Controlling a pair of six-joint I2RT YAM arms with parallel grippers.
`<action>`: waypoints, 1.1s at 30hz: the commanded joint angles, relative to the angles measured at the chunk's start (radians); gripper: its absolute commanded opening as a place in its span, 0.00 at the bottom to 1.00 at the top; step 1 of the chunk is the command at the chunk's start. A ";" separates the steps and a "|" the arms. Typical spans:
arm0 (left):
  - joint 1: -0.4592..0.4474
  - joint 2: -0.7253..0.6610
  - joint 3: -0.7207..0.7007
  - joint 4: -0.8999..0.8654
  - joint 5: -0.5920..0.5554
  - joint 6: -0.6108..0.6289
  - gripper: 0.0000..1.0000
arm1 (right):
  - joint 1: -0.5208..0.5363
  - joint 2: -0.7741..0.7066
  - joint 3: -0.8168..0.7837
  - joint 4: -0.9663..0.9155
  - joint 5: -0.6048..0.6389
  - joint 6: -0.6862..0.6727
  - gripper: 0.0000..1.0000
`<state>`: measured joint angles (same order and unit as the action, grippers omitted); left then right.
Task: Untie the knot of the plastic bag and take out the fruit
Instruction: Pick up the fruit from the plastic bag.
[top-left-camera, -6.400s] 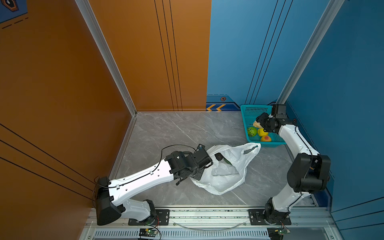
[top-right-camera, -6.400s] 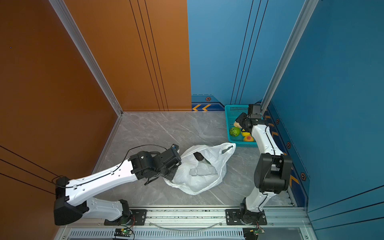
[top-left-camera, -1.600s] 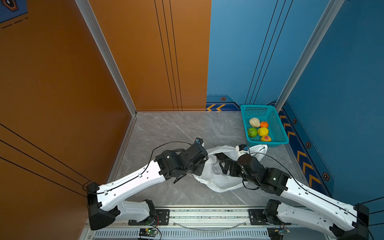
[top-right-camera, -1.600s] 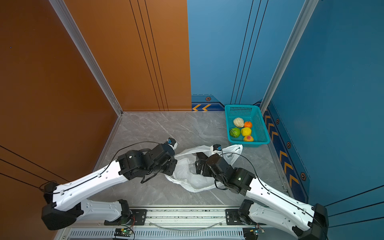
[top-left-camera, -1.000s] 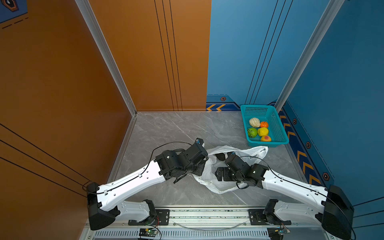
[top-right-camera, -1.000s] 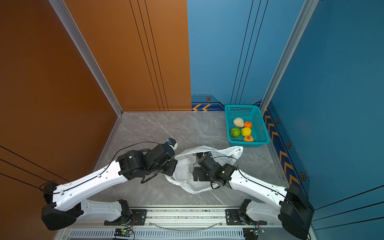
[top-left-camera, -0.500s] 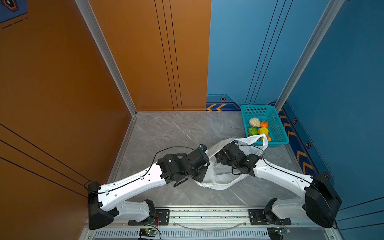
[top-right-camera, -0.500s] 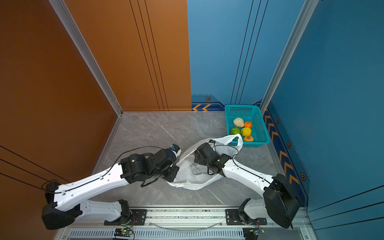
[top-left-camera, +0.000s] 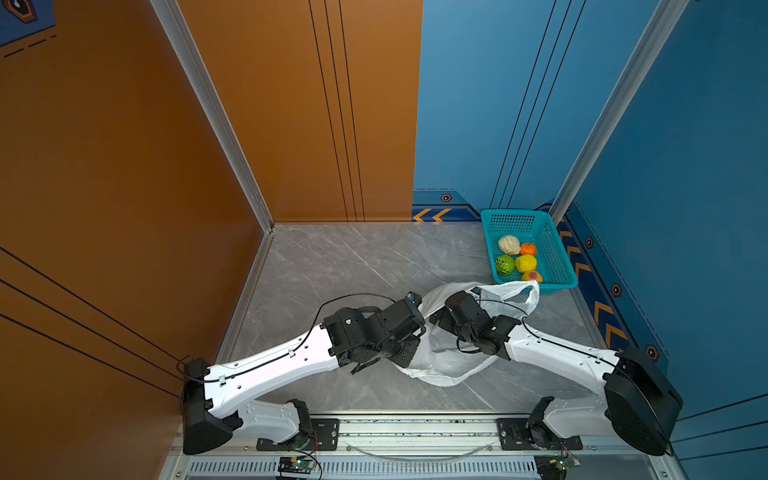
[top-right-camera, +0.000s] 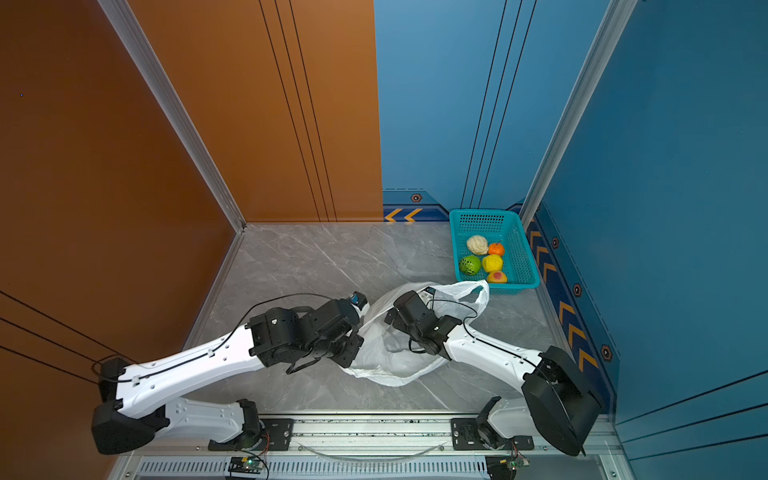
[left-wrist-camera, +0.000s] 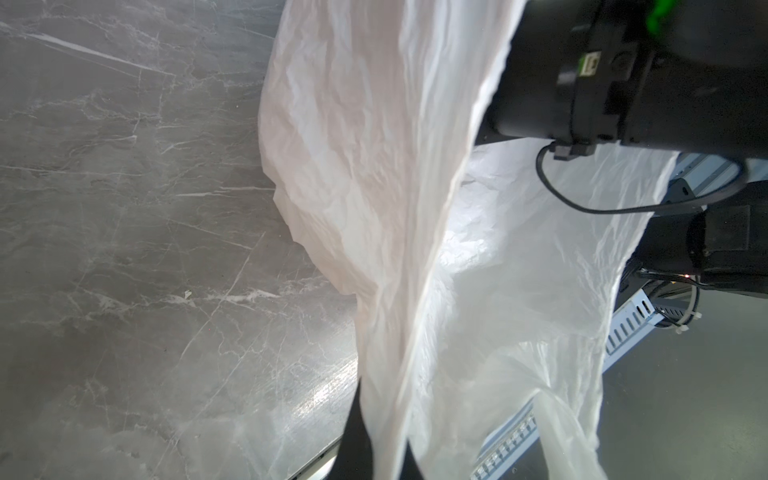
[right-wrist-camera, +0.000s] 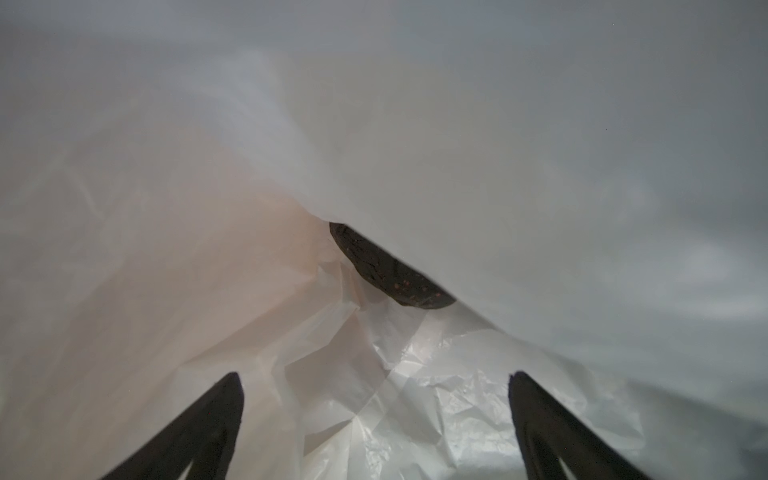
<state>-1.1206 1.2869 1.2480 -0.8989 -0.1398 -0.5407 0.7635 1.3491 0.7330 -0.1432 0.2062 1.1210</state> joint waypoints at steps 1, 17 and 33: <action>-0.010 0.024 0.008 -0.014 0.041 0.030 0.00 | -0.019 0.014 -0.046 0.098 0.026 0.167 0.96; -0.011 0.035 0.023 0.004 0.054 0.045 0.00 | -0.093 0.173 -0.074 0.307 0.002 0.352 0.87; -0.010 0.077 0.017 0.029 0.133 0.053 0.00 | -0.095 0.341 0.066 0.227 0.035 0.361 0.87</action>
<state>-1.1206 1.3602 1.2610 -0.8780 -0.0483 -0.5007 0.6746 1.6485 0.7696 0.1238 0.2214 1.4639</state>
